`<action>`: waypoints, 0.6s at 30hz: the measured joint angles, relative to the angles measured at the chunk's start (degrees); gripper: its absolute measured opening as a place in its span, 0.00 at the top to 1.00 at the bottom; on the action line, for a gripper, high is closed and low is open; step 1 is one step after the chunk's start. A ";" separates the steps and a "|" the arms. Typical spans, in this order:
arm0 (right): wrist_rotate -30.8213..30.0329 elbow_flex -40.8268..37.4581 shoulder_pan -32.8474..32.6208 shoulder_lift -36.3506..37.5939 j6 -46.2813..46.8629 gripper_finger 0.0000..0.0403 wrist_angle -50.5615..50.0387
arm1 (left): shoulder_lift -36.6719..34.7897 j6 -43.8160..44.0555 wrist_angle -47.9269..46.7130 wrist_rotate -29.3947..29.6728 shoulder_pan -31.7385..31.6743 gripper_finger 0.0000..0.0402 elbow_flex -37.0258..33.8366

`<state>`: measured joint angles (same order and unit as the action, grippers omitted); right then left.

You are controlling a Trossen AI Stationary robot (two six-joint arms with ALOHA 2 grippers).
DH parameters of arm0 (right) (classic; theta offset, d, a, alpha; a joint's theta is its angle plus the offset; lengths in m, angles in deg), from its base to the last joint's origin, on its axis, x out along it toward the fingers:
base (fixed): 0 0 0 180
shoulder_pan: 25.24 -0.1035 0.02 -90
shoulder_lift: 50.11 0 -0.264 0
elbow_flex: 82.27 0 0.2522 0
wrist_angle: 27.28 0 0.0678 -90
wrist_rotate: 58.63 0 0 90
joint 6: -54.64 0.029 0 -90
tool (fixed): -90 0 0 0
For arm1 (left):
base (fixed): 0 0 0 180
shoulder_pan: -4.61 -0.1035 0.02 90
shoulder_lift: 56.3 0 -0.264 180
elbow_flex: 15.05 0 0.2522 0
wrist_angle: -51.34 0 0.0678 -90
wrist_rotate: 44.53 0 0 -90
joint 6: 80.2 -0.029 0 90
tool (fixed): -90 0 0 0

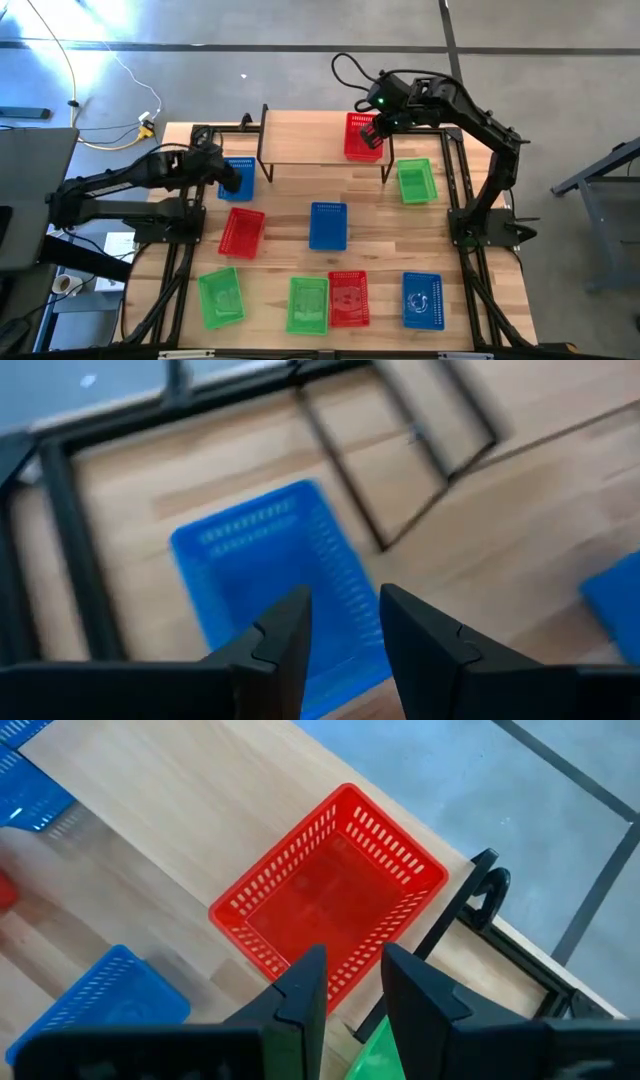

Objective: Stack baskets on shelf by color
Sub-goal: Put the top left blue bin on the shelf

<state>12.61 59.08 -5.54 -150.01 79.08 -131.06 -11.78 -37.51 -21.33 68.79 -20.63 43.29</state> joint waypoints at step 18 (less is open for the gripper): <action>-0.21 0.00 0.00 -0.02 -4.52 0.78 0.00 | 12.47 9.30 -6.05 -3.33 -7.48 0.72 -0.07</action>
<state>12.41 59.08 -5.54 -150.03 74.56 -131.06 0.69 -28.22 -27.38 65.46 -28.11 43.22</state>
